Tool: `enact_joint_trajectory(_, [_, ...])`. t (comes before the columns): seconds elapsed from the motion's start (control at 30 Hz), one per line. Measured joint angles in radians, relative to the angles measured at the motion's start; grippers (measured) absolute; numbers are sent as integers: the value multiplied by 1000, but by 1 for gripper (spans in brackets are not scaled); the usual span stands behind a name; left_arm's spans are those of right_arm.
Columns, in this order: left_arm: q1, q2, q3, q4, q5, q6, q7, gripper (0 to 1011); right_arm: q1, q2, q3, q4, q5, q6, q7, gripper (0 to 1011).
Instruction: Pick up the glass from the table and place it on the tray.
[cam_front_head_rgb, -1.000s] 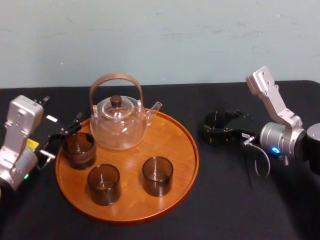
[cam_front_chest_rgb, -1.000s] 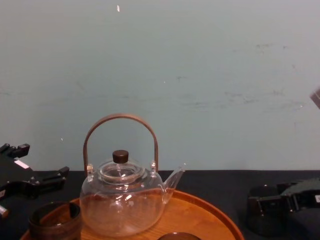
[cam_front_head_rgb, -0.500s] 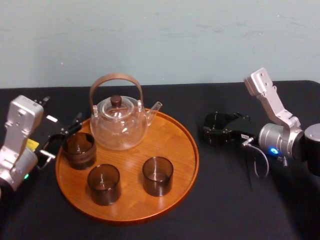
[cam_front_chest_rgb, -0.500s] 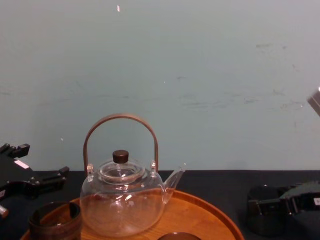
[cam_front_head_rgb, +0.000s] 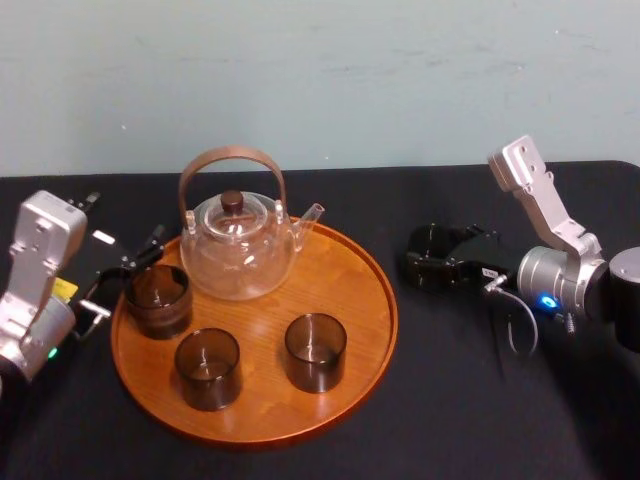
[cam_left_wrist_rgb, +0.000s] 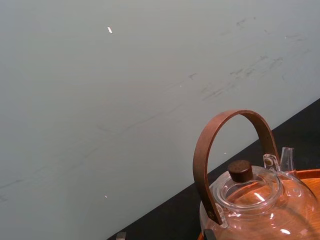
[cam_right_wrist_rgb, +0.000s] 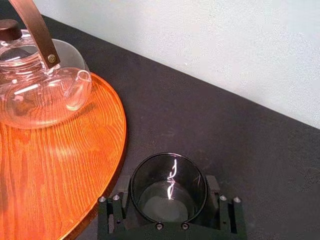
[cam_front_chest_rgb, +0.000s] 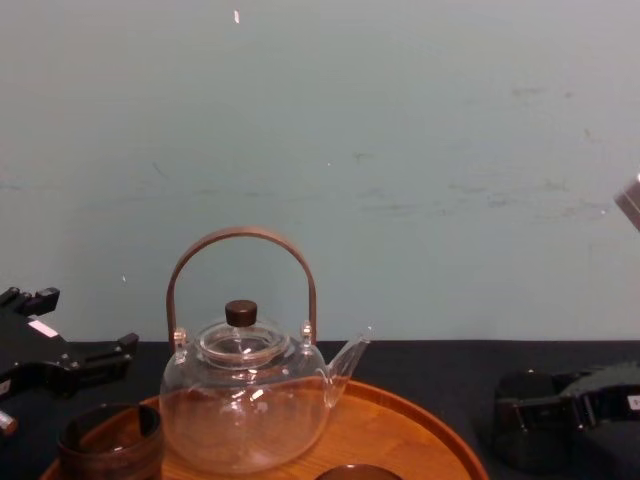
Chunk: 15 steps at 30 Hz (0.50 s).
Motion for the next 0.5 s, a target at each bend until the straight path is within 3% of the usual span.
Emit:
enact_joint_trajectory(0.13, [0, 0, 0, 0, 0, 0, 0, 1001, 0, 0, 0, 0, 1, -1, 0, 902])
enact_joint_trajectory(0.5, [0, 0, 0, 0, 0, 0, 0, 1001, 0, 1, 0, 0, 2, -2, 2, 902])
